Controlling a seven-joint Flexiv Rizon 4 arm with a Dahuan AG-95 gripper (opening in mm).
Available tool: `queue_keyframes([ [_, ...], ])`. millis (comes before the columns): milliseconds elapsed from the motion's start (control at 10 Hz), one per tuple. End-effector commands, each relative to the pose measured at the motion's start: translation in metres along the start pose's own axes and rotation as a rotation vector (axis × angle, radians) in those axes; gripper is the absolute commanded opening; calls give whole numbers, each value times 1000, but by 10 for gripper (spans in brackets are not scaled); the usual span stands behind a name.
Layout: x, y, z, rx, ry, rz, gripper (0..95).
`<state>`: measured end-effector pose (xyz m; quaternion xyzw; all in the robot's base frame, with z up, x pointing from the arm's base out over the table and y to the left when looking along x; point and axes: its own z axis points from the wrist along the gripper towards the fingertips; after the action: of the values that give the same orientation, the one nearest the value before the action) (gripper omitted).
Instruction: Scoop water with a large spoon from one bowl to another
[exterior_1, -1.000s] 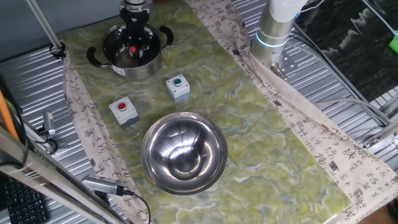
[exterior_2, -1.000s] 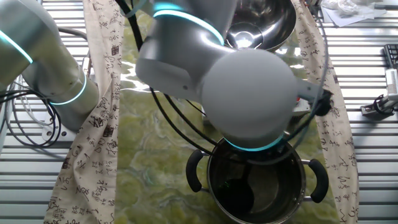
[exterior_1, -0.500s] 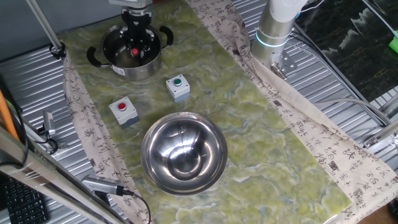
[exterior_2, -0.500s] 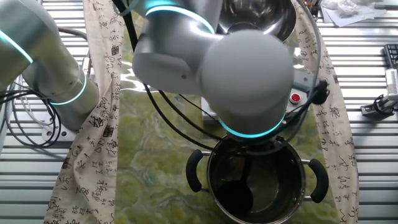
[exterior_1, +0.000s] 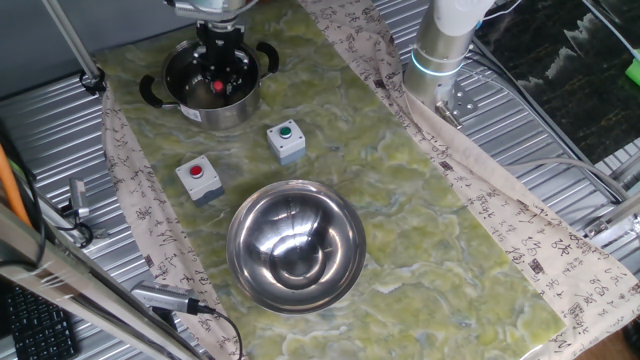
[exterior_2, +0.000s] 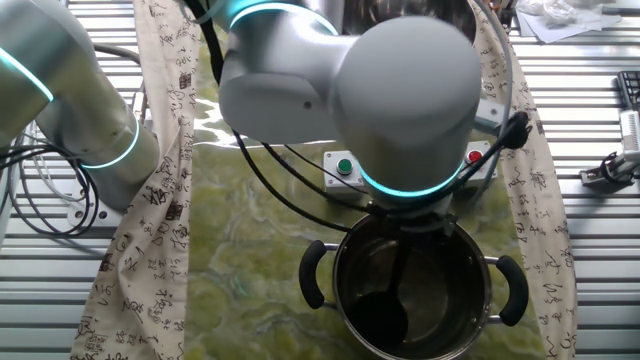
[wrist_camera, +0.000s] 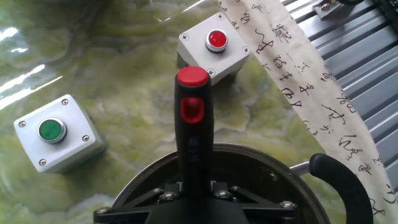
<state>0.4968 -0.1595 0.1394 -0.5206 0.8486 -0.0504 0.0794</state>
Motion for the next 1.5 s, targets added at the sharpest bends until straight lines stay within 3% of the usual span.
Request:
queue_keyframes([
  [100, 1, 0, 0, -4, 0, 3, 0],
  [400, 0, 0, 2, -7, 20, -2, 0],
  [1500, -7, -4, 2, -39, 46, -7, 0],
])
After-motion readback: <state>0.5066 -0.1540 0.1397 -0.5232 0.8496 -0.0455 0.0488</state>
